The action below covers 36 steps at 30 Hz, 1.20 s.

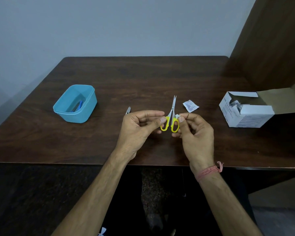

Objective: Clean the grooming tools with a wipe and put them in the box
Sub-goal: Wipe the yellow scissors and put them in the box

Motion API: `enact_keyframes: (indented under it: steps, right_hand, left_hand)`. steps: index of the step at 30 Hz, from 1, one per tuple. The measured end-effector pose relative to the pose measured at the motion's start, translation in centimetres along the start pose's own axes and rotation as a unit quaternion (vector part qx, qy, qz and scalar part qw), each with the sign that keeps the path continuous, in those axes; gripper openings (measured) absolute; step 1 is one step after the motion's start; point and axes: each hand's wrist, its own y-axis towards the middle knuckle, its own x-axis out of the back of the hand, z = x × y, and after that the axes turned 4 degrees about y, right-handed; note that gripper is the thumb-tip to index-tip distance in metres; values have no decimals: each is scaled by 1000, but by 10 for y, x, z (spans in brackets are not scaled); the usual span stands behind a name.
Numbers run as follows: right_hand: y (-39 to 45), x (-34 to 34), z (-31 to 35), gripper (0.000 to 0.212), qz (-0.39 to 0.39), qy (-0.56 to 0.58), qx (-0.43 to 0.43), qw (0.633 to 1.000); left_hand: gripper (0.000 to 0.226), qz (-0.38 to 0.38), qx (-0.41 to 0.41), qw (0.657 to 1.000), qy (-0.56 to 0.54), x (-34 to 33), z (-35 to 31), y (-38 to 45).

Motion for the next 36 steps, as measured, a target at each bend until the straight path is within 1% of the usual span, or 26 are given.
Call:
enact_keyframes:
  steps: [3, 5, 8, 13, 15, 18, 21, 24, 26, 28, 32, 35, 36]
  right_hand:
    - [-2, -2, 0, 3, 7, -9, 0, 1000]
    - [-3, -1, -1, 4, 7, -7, -2, 1000]
    - [-3, -1, 0, 3, -7, 5, 1, 1000]
    - [-3, -5, 0, 3, -36, 12, -1, 999]
    - [-3, -8, 3, 3, -24, 16, -2, 1000]
    - [-2, -11, 9, 4, 20, 31, -1, 999]
    - [4, -15, 9, 6, 52, -2, 16, 998]
    - [7, -25, 7, 5, 78, -3, 4, 997]
    - [7, -36, 6, 5, 99, 2, -1, 995]
    - [6, -48, 2, 5, 122, 4, -4, 993]
    - [1, -60, -10, 7, 153, -12, -10, 988]
    - [-1, -59, -13, 7, 165, -26, 1, 986]
    - [-1, -58, -13, 7, 167, -29, 6, 986]
  left_hand:
    - [26, -5, 0, 1000, 2, 0, 0, 0]
    - [23, -5, 1, 1000, 4, 1, 0, 0]
    - [19, -1, -1, 1000, 15, 0, -1, 0]
    - [20, 1, -10, 999, 45, -2, -2, -5]
    - [19, -23, -18, 998, 48, -2, -4, -7]
    - [17, -78, -26, 996, 46, 3, -10, -11]
    - [15, -139, -44, 987, 67, 24, -24, -15]
    - [11, -221, -70, 963, 135, 72, -50, -14]
    - [7, -277, -90, 932, 216, 118, -72, -9]
    - [4, -306, -91, 905, 281, 163, -94, -5]
    - [8, -302, -22, 863, 405, 229, -113, 8]
    - [4, -272, 21, 827, 492, 250, -109, 19]
    - [7, -263, 28, 811, 522, 252, -106, 22]
